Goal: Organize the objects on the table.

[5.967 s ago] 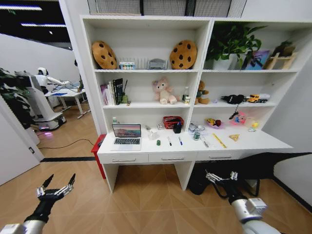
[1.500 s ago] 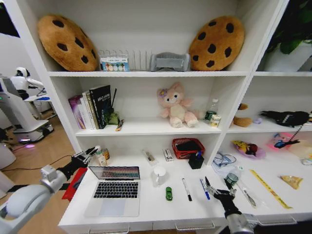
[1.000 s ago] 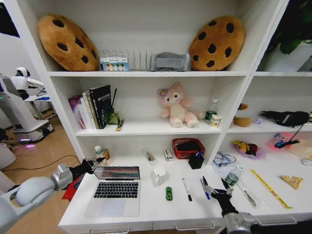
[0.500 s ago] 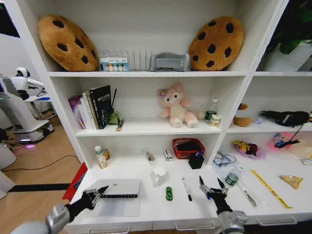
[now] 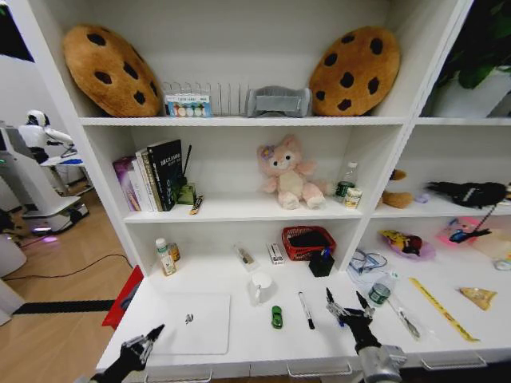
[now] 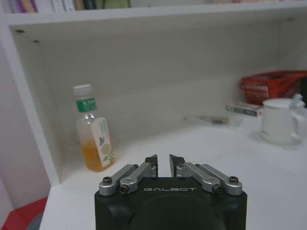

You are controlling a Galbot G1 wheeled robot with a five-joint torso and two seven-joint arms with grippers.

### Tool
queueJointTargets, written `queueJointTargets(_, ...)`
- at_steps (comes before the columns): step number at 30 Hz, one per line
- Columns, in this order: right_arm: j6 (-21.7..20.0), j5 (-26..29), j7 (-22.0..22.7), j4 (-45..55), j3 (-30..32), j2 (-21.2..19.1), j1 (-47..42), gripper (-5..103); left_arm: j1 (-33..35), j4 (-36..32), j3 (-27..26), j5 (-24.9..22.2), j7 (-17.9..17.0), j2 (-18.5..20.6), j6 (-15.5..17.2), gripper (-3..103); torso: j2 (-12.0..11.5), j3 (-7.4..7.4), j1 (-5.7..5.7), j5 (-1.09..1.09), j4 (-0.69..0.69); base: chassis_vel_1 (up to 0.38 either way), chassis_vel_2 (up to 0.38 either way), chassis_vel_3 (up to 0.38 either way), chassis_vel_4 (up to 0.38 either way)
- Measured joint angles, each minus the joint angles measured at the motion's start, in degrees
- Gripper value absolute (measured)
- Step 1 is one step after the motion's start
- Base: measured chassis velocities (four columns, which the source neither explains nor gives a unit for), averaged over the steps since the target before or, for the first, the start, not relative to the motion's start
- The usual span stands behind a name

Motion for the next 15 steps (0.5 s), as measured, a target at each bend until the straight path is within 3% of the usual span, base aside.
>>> queueJointTargets(2,0.3,-0.6,-0.5,0.6,-0.3,0.4,-0.6,100,-1.9,-1.2,-0.7,-2.1,-1.1,-4.6,0.5,24,0.0,0.0,0.0,-0.02,0.01,0.0,0.0,0.0,0.0)
queueJointTargets(3,0.3,-0.6,-0.5,0.6,-0.3,0.4,-0.6,100,-1.9,-1.2,-0.7,-2.1,-1.1,-4.6,0.5,24,0.0,0.0,0.0,-0.02,0.01,0.0,0.0,0.0,0.0)
queueJointTargets(5,0.6,-1.0,-1.0,1.4,-0.6,0.9,-1.2,100,-3.0,-2.4,-1.9,-3.8,-1.8,-8.2,0.8,35,0.0,0.0,0.0,-0.01,0.03,0.0,0.0,0.0,0.0)
queueJointTargets(9,1.0,-1.4,-1.3,2.5,-0.5,1.7,-2.4,100,-2.9,-3.9,-4.5,-7.3,-2.2,-10.5,1.3,46,0.0,0.0,0.0,0.0,0.02,0.0,0.0,0.0,0.0)
queueJointTargets(11,1.3,-1.4,-1.4,3.3,-0.3,2.0,-3.3,100,-1.8,-4.7,-8.3,-10.1,-2.1,-12.4,1.3,57,0.0,0.0,0.01,-0.01,0.01,0.0,0.0,0.0,0.0)
queueJointTargets(15,1.7,-1.6,-1.7,3.6,-0.3,2.0,-3.8,100,-1.1,-4.7,-10.5,-11.2,-2.1,-13.2,1.0,69,0.0,0.0,0.01,-0.01,0.02,0.0,0.0,0.0,0.0)
